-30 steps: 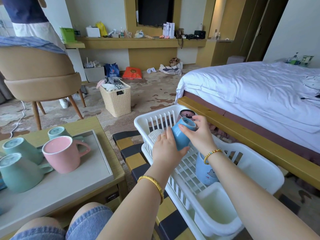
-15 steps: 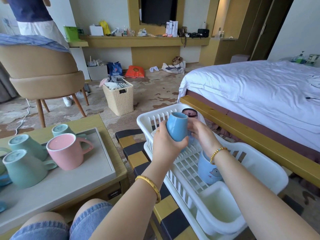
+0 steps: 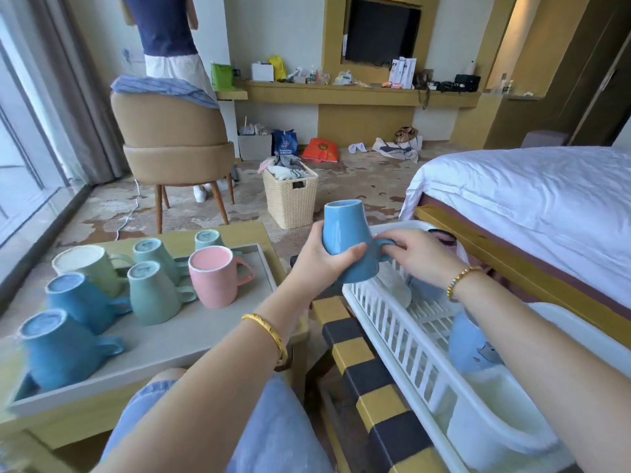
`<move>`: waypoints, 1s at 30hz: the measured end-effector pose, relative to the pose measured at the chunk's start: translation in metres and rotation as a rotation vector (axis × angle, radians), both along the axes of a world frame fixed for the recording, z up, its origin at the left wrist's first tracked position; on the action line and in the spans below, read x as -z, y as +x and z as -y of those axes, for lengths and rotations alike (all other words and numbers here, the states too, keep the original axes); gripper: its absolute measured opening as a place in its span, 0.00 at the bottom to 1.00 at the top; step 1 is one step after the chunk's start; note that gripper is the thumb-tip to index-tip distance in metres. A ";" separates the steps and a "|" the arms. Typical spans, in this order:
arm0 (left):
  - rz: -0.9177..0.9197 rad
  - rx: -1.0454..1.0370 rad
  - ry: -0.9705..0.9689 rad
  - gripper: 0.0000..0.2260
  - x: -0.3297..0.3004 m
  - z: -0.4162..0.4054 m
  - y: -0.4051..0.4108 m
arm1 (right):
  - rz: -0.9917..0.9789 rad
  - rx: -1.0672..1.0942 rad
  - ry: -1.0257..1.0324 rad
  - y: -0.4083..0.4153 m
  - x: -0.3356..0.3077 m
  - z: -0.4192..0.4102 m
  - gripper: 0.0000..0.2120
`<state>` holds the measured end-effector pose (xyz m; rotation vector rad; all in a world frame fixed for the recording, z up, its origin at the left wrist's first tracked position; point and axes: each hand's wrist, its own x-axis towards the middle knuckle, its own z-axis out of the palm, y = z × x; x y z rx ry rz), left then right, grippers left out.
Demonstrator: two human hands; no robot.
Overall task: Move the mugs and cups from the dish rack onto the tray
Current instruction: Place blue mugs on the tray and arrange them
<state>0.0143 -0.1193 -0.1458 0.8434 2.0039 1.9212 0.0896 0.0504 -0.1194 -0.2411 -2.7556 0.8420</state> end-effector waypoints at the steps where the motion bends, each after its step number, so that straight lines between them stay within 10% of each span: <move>1: -0.002 -0.009 -0.014 0.26 -0.003 0.013 -0.006 | 0.021 -0.030 0.048 -0.008 -0.006 0.012 0.11; 30: -0.187 -0.379 -0.551 0.24 0.102 0.268 -0.100 | 0.229 -0.278 -0.021 -0.157 0.139 0.252 0.06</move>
